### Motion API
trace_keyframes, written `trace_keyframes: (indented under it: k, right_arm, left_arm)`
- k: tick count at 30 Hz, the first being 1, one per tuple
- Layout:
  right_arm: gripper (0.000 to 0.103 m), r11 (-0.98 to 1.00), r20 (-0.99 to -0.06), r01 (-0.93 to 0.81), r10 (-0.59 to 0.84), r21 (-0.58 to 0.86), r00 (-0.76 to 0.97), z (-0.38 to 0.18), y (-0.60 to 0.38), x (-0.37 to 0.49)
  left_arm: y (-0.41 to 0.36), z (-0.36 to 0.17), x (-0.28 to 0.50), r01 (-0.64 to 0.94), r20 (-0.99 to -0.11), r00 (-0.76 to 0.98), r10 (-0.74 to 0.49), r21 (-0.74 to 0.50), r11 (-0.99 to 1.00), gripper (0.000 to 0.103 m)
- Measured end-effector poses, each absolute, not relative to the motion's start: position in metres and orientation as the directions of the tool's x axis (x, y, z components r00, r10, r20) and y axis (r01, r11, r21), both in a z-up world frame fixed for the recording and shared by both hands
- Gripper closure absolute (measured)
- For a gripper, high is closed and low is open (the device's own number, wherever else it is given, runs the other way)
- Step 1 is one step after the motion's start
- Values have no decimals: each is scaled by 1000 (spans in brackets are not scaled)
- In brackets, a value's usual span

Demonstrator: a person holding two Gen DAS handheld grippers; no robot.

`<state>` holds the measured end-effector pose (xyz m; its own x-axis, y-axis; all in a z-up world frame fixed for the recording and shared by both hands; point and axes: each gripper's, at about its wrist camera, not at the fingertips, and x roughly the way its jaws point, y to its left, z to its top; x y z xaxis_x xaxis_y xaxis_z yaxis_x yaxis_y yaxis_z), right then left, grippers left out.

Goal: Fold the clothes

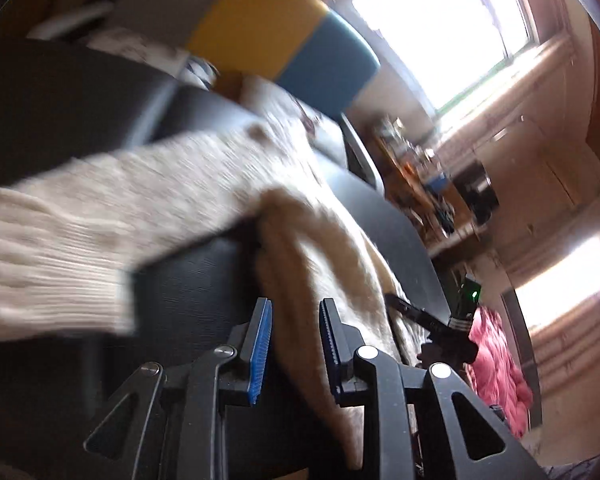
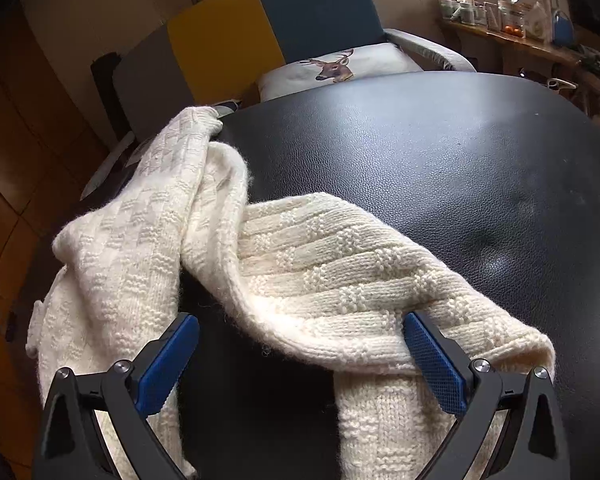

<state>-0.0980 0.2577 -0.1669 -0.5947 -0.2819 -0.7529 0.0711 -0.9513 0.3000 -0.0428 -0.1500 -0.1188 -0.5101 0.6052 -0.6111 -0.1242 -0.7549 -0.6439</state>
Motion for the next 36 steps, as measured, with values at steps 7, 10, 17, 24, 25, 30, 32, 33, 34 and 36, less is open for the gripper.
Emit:
trace_keyframes:
  k: [7,10,17,24,25,30,32,33,34,36]
  right_arm:
    - [0,-915,-697,90,-360,392,-620,-169,270,-94]
    - [0,-903,-676,97,-380,418,-632,-170,272,-93]
    - [0,-894,-651,106,-394,436,-649,-171,273,-89]
    - [0,-896,-652,115,-396,430,-647,-173,272,-89]
    - [0,-897,-653,115,-393,426,-647,-173,272,-89]
    - [0,-921,-694,106,-355,375,-627,-168,265,-93]
    - [0,-929,-723,78,-332,361,-607,-161,262,-99]
    - [0,-926,-714,86,-340,368,-611,-154,259,-103]
    - [0,-921,-702,97,-353,377,-619,-147,255,-108]
    - [0,-925,-702,126,-357,359,-617,-139,242,-120]
  left_arm:
    - [-113,-137,-69,-125,-619,-432,656,-680,-723,79]
    - [-107,-143,-72,-114,-636,-418,649,-672,-732,79]
    - [-144,-111,-57,-68,-549,-566,615,-712,-698,99]
    - [-245,-95,-41,126,-644,-663,381,-597,-792,99]
    - [-254,-104,-41,160,-671,-646,364,-585,-795,99]
    - [-263,-130,-32,184,-679,-613,405,-621,-762,99]
    - [-259,-130,-31,155,-648,-621,441,-653,-741,99]
    - [-257,-128,-31,139,-638,-624,451,-659,-739,99]
    - [-254,-125,-33,122,-631,-625,459,-660,-741,99]
    - [-249,-119,-36,92,-618,-631,469,-660,-745,99]
